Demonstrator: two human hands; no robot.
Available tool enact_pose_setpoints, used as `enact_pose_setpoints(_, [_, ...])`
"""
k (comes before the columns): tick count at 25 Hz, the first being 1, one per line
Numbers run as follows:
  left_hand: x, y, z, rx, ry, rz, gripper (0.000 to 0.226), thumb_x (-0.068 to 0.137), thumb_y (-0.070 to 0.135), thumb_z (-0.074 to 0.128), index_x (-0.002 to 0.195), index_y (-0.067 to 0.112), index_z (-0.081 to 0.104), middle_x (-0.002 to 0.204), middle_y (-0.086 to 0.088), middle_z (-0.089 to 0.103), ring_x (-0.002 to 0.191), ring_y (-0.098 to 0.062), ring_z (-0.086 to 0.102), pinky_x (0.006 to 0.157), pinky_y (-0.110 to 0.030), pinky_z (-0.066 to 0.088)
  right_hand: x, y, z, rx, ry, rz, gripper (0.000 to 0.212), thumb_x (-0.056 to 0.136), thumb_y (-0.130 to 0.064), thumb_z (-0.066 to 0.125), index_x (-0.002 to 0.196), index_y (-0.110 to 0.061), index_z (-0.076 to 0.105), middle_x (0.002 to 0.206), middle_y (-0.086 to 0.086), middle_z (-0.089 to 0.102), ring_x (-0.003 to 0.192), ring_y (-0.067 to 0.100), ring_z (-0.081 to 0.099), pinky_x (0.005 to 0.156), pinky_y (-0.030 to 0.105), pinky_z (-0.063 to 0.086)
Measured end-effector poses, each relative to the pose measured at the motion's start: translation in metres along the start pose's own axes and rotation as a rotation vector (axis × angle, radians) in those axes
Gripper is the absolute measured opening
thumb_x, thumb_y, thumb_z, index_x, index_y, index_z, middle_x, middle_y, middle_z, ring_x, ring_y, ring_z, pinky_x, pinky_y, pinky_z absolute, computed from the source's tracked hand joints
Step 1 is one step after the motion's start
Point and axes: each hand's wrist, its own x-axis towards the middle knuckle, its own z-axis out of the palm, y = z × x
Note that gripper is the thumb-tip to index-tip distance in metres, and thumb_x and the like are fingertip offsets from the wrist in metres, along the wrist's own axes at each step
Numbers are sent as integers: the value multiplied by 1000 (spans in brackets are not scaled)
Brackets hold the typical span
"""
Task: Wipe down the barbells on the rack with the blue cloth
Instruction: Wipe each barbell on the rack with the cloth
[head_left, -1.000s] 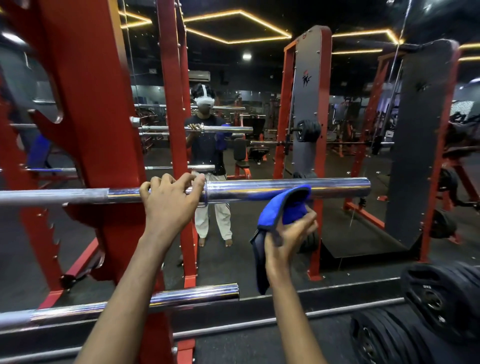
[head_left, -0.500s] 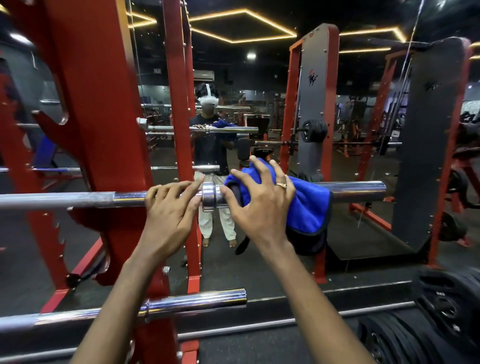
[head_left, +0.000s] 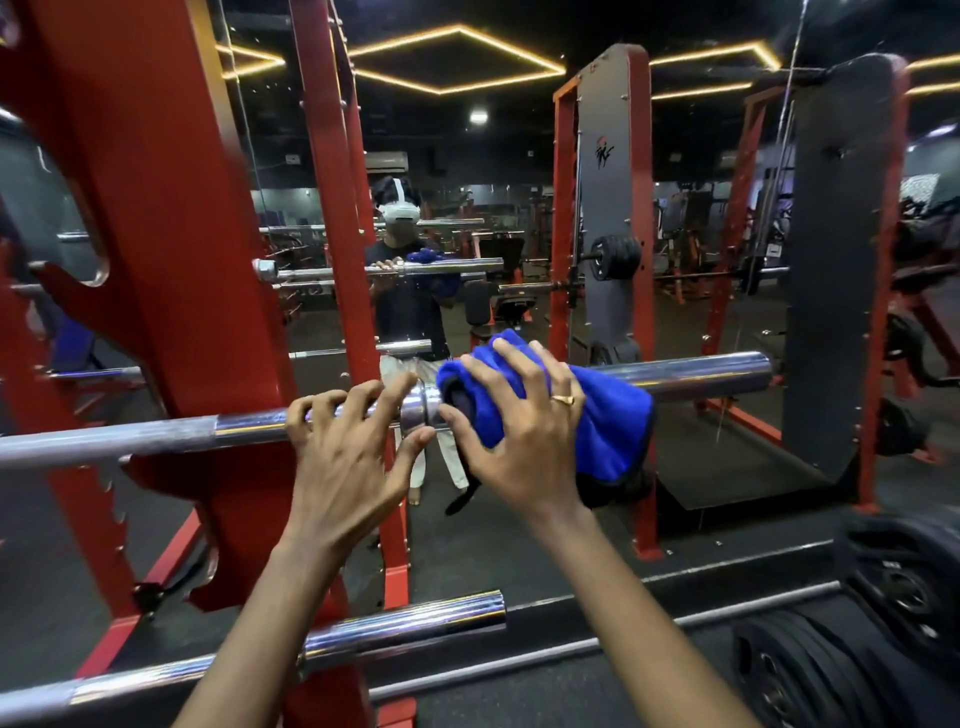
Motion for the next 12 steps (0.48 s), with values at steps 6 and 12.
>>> enact_pose_setpoints(6, [32,5,-20,96,-233,27,59,101,59,14,129,25,53,91,-9,70,86,-35,62,81,-46,37,0,116,-33,-66,206,200,41,93,-45,67,128,-23,69,142,5,58,129,32,56,111,55,39])
enact_pose_setpoints(12, [73,13,-36,-51,-641,-257,75,104,60,6,126,17,62,130,-23,64,122,-41,57,97,-43,40,39,148,-45,-94,278,513,32,92,-47,62,111,-25,75,128,-3,66,118,26,62,106,46,40])
